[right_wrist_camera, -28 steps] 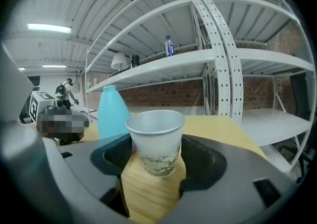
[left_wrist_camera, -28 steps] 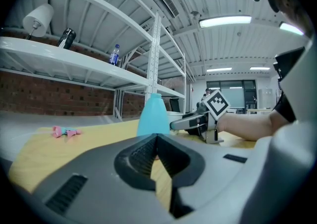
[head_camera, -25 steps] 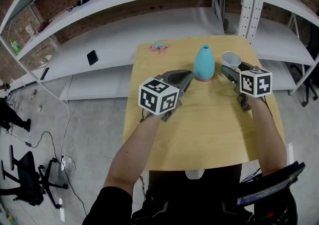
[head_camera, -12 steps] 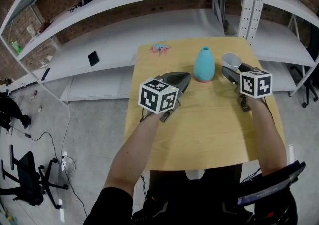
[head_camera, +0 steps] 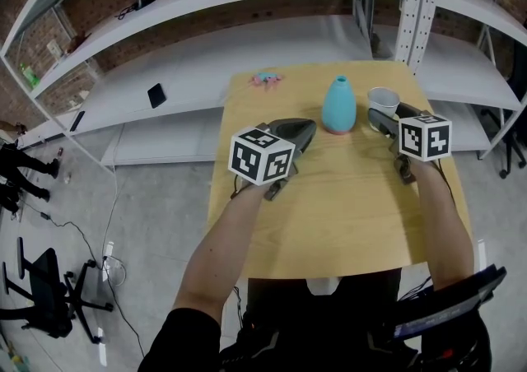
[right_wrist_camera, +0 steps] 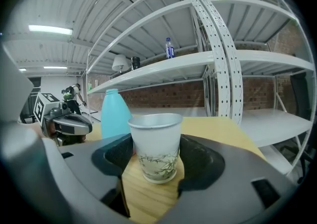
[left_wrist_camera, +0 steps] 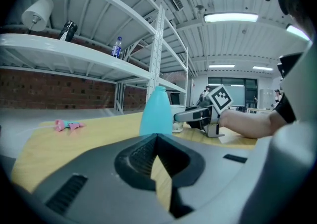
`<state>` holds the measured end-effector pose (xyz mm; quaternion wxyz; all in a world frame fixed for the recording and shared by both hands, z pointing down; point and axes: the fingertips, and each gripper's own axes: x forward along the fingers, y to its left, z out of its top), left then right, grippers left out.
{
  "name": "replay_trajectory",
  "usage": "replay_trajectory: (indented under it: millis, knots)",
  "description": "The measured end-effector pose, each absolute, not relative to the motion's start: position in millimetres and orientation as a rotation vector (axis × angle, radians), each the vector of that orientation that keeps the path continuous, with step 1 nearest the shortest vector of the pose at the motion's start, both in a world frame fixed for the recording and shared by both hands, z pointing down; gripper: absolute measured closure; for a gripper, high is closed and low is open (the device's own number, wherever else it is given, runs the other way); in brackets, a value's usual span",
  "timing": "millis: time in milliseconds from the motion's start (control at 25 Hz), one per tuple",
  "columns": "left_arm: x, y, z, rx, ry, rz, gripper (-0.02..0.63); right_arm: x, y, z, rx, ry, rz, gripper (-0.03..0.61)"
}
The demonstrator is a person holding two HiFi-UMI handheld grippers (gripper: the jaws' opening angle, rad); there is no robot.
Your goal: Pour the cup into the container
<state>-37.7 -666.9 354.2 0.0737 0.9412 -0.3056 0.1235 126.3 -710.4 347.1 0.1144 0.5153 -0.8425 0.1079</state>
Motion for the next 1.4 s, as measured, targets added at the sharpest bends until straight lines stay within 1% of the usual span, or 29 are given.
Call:
replay_trajectory:
  millis: [160,360,560,1040,1400]
  knots:
    - [-34.6,-663.4,349.7,2.865,-0.889,0.335,0.612,129.0,-710.1,343.8,1.524,-2.473,0.298,0.282]
    - [-37.5,-654.1,337.5,2.95,-0.869,0.214,0.612,129.1,-708.7,337.6,1.532,-2.491,0.285,0.288]
    - [-36.6,-653.9,337.8,2.954,-0.859,0.218,0.614,124.8,-704.6,317.8,1.518,-2.518,0.23,0.288]
    - [-31.1,-645.2,338.2,2.996,-0.746,0.219,0.614,107.2,-697.0,261.6,1.445,-2.46,-0.027,0.29]
    - [-27.9,-639.9,336.9,3.014,-0.689,0.219,0.612,84.2,-698.3,246.1,1.325,-2.305,-0.223,0.291]
